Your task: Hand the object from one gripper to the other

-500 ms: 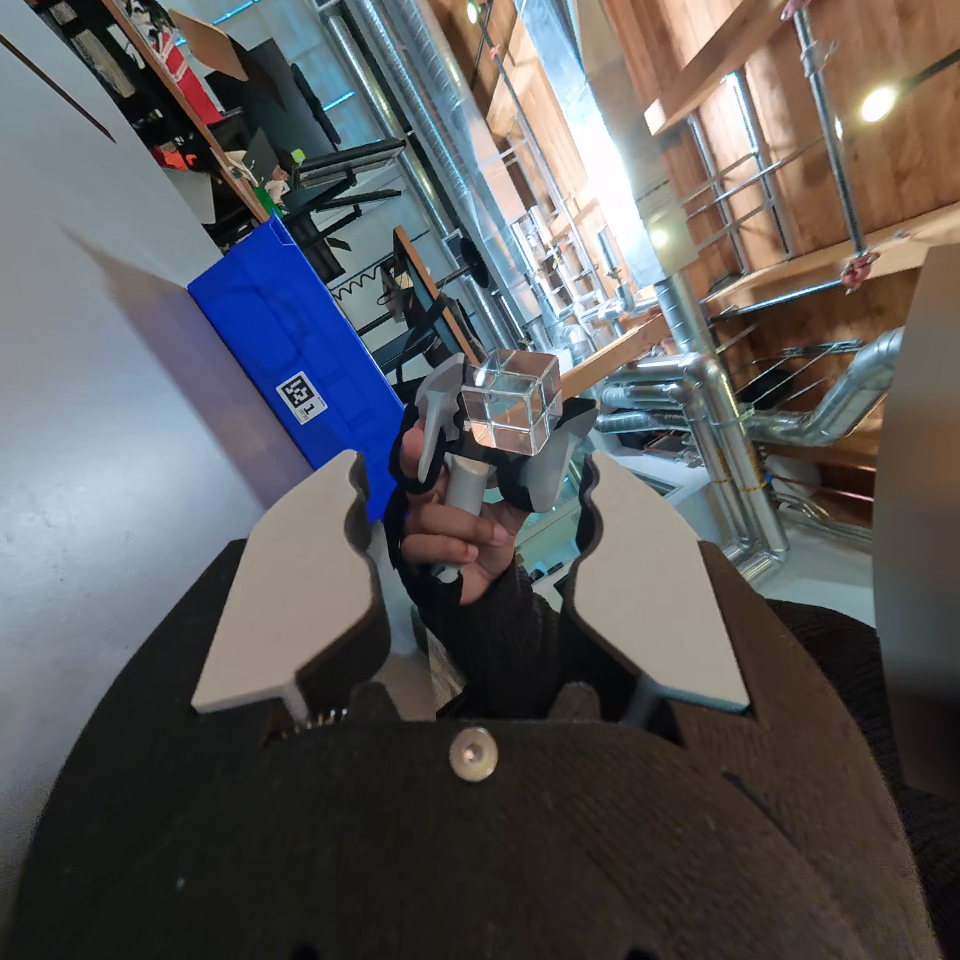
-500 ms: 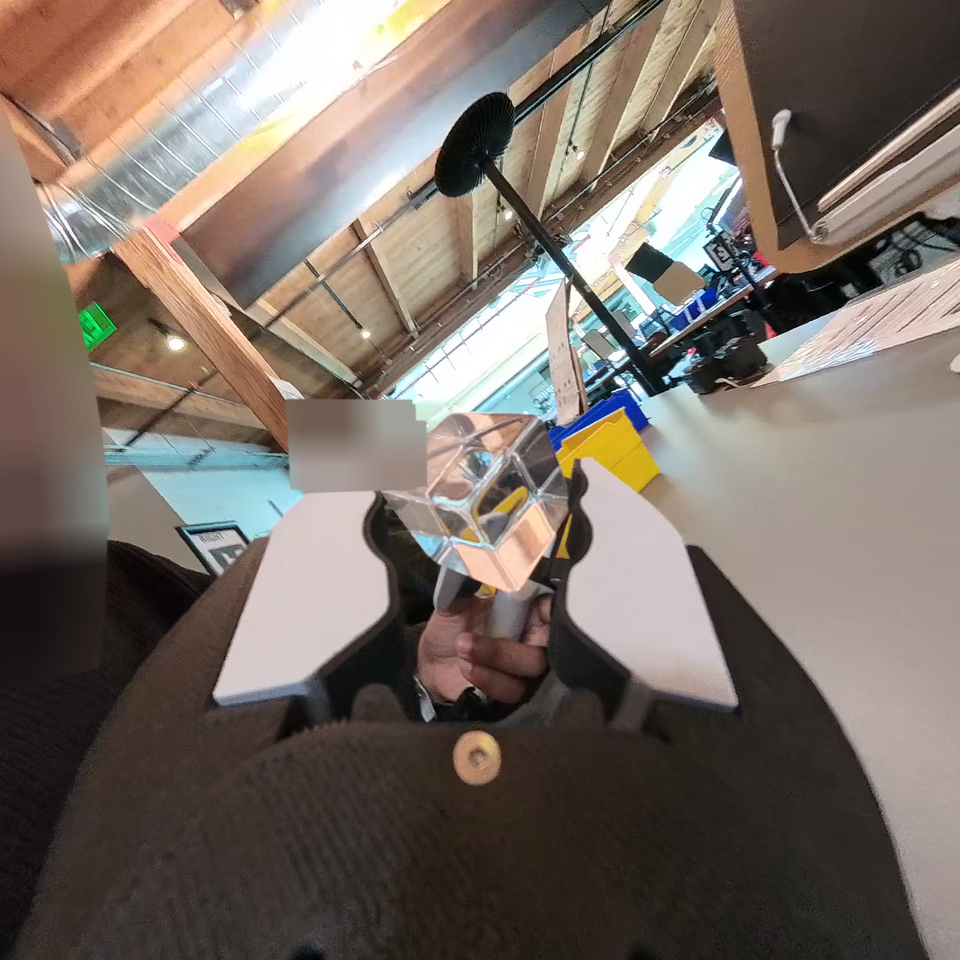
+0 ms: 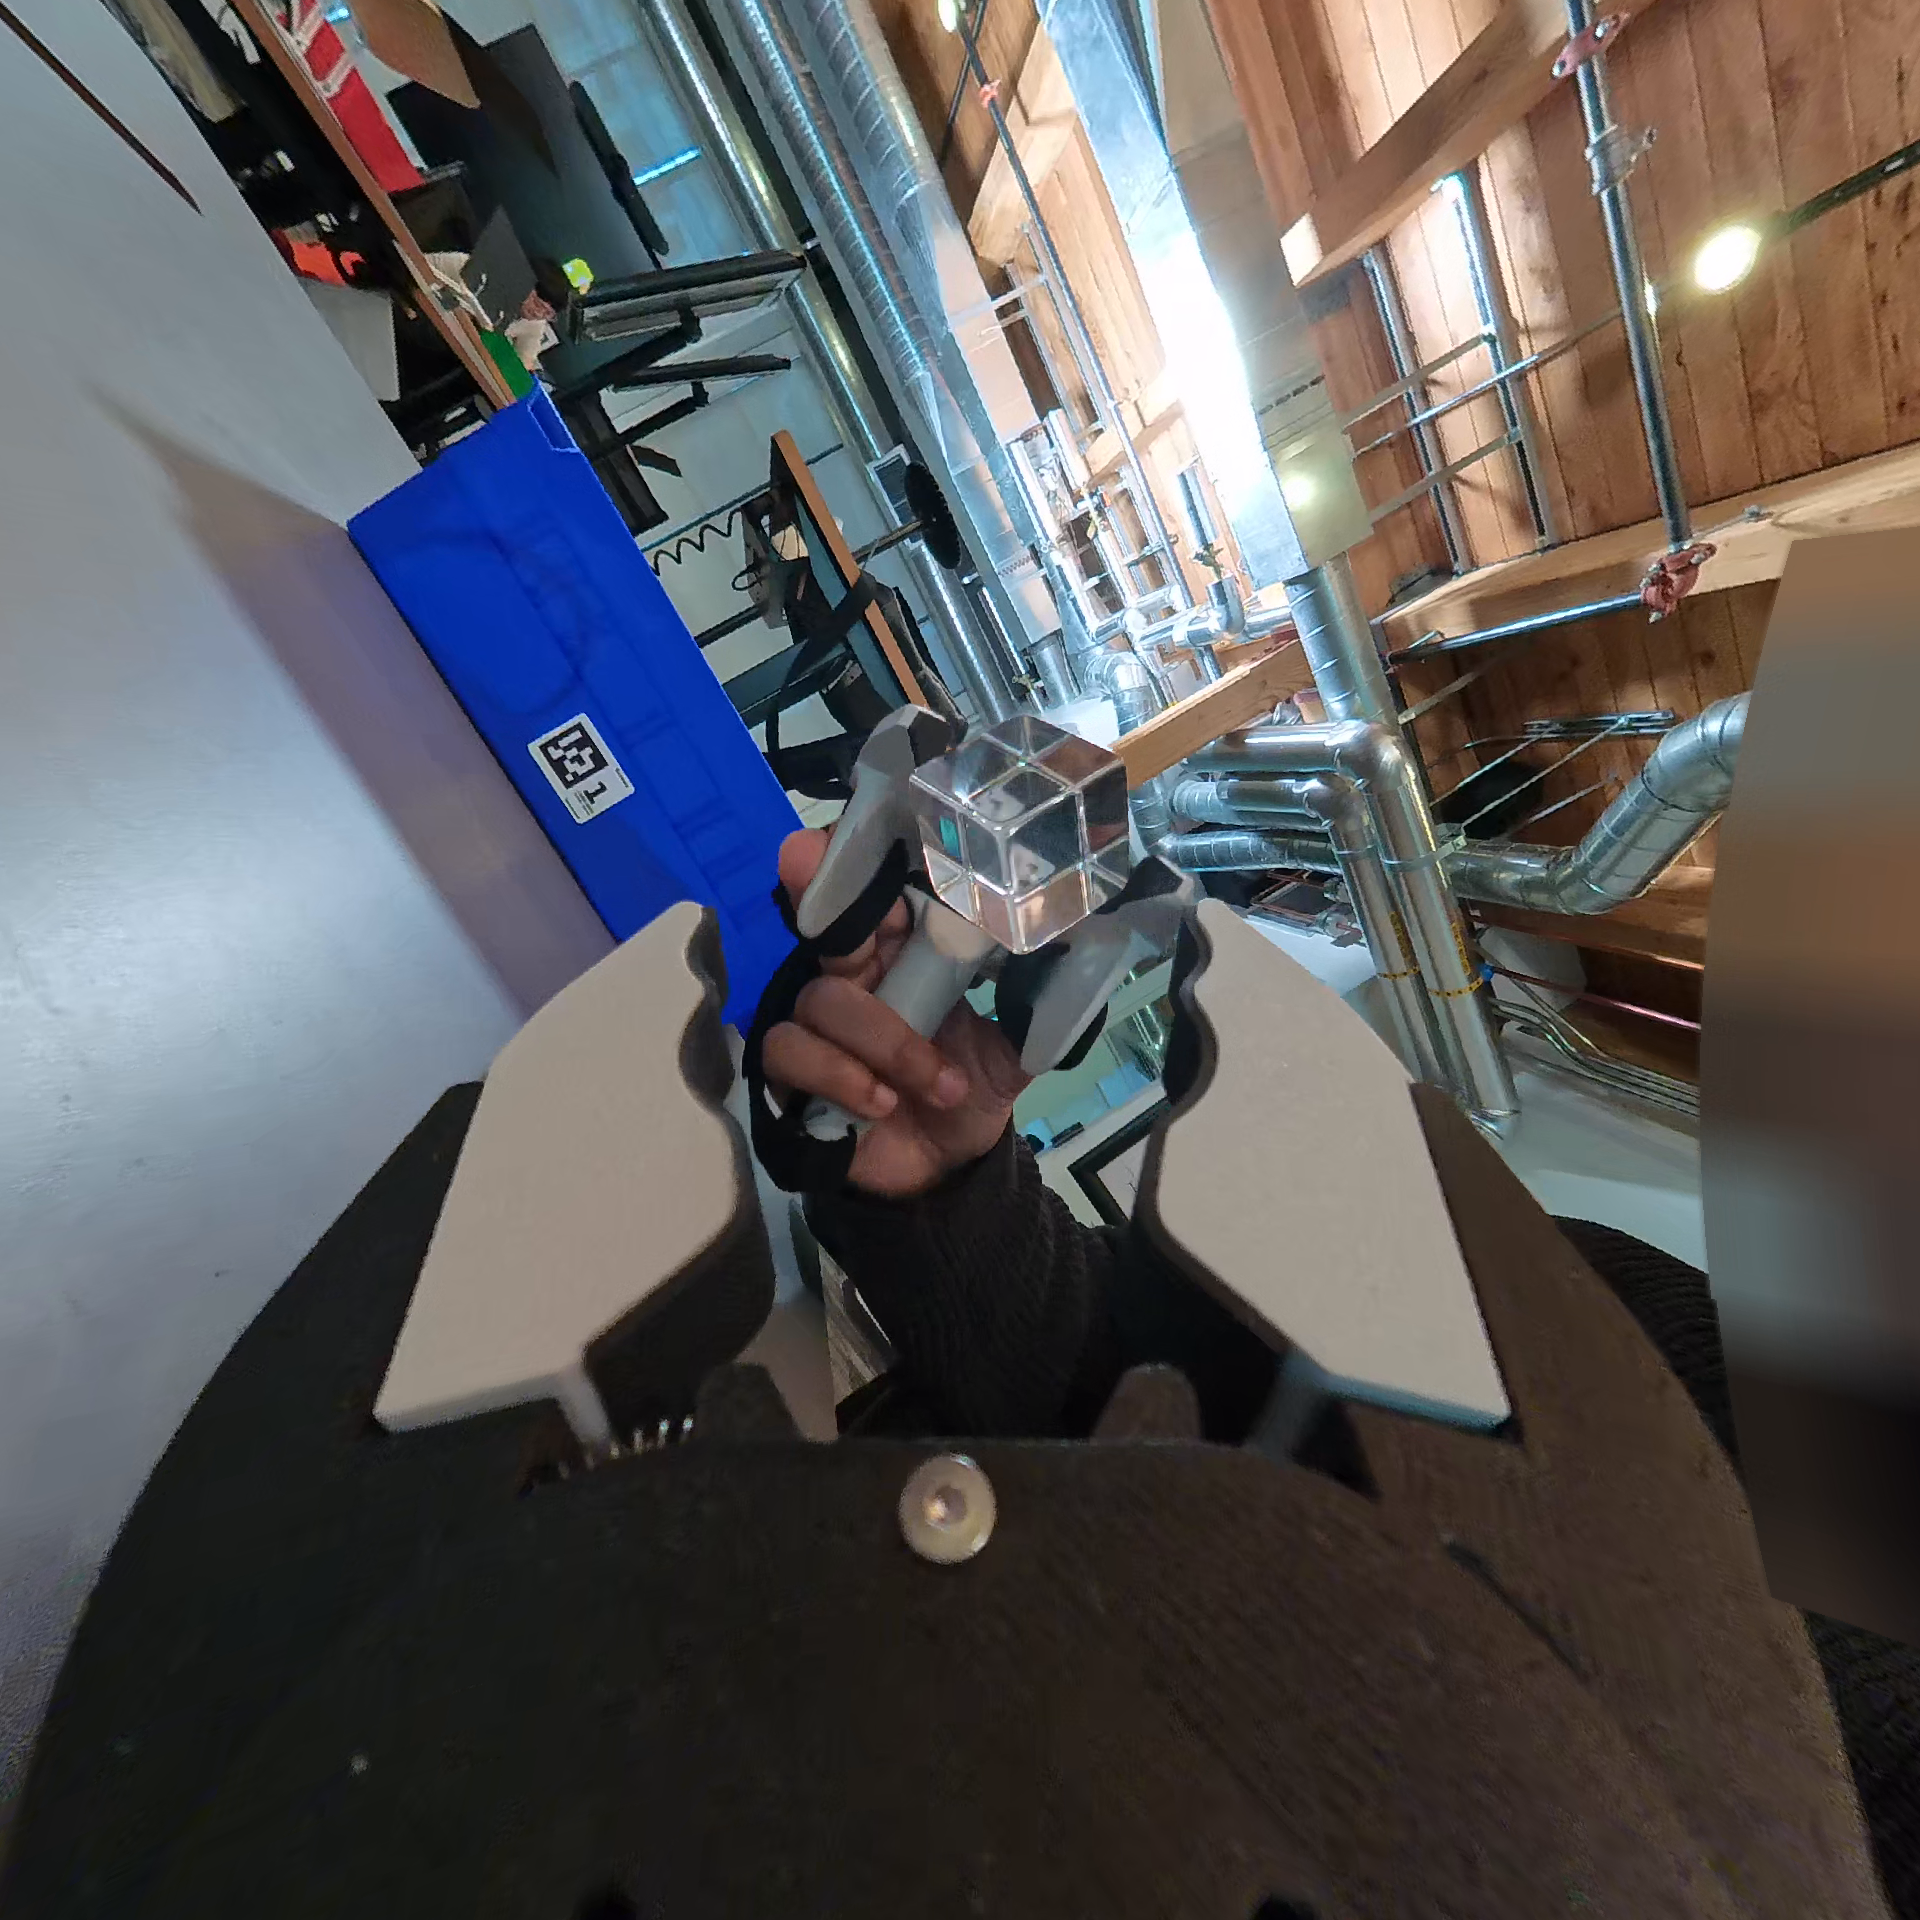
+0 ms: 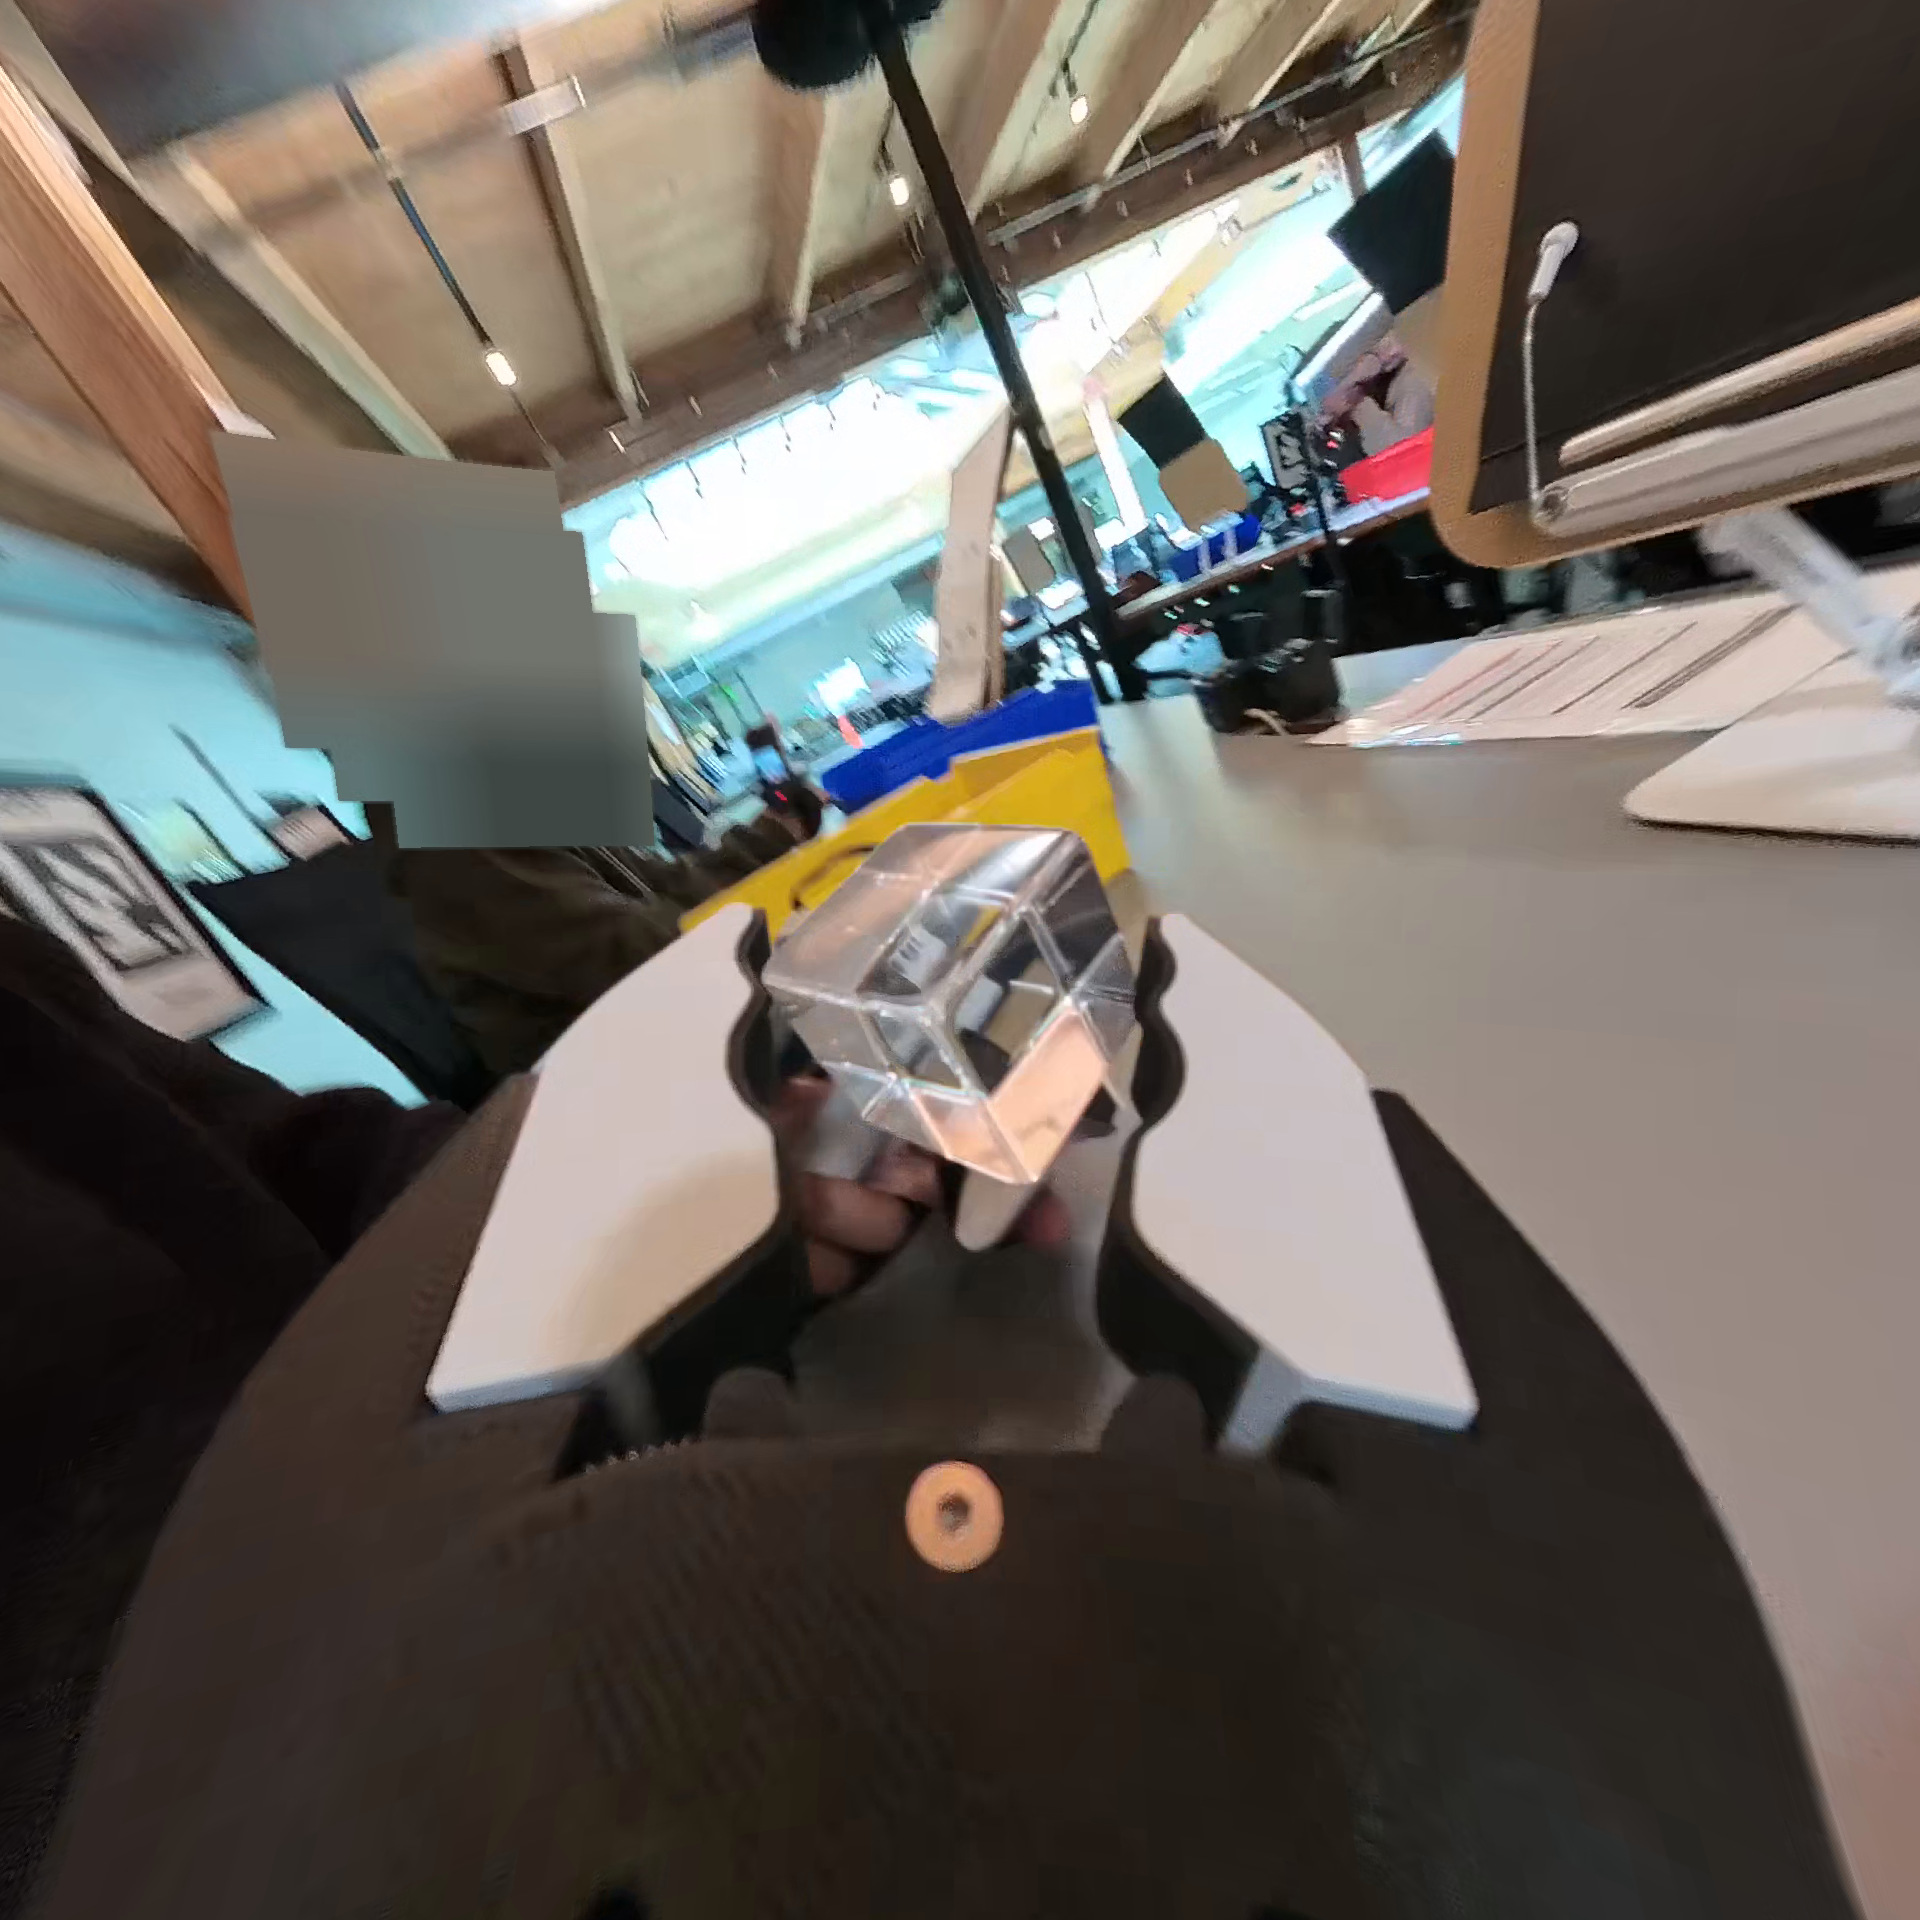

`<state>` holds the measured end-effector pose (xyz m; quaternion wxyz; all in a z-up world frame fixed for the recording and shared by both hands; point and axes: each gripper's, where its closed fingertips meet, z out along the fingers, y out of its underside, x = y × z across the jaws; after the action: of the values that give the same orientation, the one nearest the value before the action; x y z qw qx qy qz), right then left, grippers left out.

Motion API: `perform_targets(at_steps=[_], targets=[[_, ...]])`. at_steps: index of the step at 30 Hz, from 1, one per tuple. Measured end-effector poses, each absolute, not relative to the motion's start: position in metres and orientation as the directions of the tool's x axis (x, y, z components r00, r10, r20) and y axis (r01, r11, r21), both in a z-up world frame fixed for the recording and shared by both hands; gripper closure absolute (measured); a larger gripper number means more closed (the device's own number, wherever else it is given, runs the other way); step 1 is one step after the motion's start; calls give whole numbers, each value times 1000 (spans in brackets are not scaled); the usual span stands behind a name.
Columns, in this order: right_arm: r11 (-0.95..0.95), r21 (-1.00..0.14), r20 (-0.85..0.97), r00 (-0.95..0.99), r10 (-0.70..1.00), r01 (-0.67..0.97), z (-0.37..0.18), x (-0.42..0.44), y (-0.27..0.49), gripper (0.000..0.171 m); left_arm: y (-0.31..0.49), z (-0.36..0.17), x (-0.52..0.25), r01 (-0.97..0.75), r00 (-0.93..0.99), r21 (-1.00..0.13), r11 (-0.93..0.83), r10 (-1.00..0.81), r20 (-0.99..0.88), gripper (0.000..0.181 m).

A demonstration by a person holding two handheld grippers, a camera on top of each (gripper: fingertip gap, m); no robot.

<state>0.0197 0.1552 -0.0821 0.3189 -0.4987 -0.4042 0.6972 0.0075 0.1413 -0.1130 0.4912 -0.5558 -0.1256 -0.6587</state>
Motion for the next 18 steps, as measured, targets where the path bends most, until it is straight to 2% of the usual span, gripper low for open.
perform_targets(at_steps=[4,9,13,18], targets=[[-173,-984,-176,-165,971,30,-95,14,150,102,142,-114,6,787,111,-385,-482,-503,857,96],[177,-974,173,-47,984,139,-108,10,149,103,140,-113,4,767,111,-396,-505,-503,857,93],[276,-947,268,-69,961,166,-113,7,137,103,133,-116,25,681,4,-362,-637,-491,871,90],[393,-902,393,-38,919,178,-112,6,133,103,126,-122,52,614,-134,-265,-743,-429,893,82]])
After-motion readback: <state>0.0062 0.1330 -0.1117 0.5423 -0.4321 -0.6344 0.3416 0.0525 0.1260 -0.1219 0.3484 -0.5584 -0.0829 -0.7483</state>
